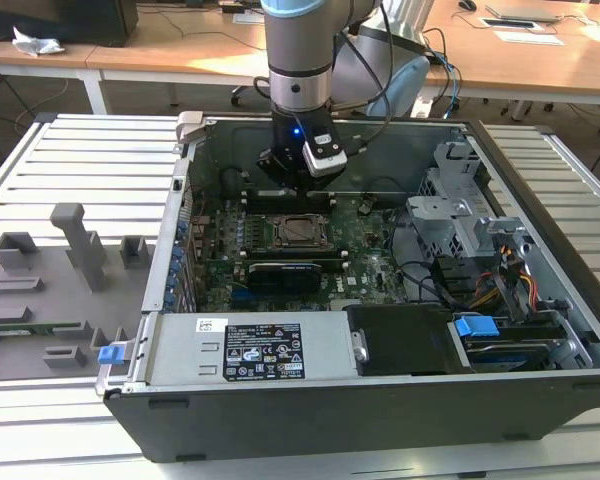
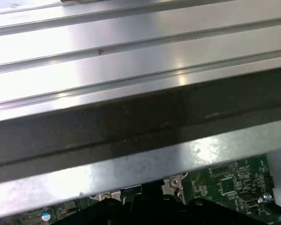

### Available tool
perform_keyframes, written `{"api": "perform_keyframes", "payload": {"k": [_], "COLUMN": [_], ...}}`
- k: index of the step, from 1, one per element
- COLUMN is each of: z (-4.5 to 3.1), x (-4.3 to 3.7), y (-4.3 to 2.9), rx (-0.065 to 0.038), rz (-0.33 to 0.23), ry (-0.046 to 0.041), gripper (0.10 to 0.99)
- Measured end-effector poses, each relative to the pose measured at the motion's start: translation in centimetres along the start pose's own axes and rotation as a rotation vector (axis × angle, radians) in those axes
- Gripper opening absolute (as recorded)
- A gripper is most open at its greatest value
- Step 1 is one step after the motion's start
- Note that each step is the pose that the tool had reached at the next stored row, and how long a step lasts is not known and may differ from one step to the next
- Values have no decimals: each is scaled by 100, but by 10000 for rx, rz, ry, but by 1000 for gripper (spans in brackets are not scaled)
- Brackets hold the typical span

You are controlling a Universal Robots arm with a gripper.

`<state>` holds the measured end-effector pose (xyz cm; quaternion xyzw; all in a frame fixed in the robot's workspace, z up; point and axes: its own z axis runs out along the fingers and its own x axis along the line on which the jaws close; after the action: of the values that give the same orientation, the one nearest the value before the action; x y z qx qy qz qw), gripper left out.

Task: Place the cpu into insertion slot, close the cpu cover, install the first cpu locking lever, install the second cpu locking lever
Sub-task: 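Install the first cpu locking lever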

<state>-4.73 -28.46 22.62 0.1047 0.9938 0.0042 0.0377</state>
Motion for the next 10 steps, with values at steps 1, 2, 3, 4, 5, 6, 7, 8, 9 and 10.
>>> {"api": "perform_keyframes", "payload": {"k": [1,2,3,4,5,6,7,8,9,10], "z": [0,0,1,1,1,1,1,1,1,1], "x": [0,-2,-7,-11,-16,-22,-26,-32,-37,-42], "y": [-1,-11,-35,-51,-75,-100,-123,-150,-174,-201], "rx": [32,32,32,32,32,31,31,31,31,31], "rz": [1,0,1,1,0,-1,0,1,1,1], "ry": [59,58,58,58,58,58,57,58,57,58], "gripper": [106,106,106,106,106,106,106,106,106,106]}}
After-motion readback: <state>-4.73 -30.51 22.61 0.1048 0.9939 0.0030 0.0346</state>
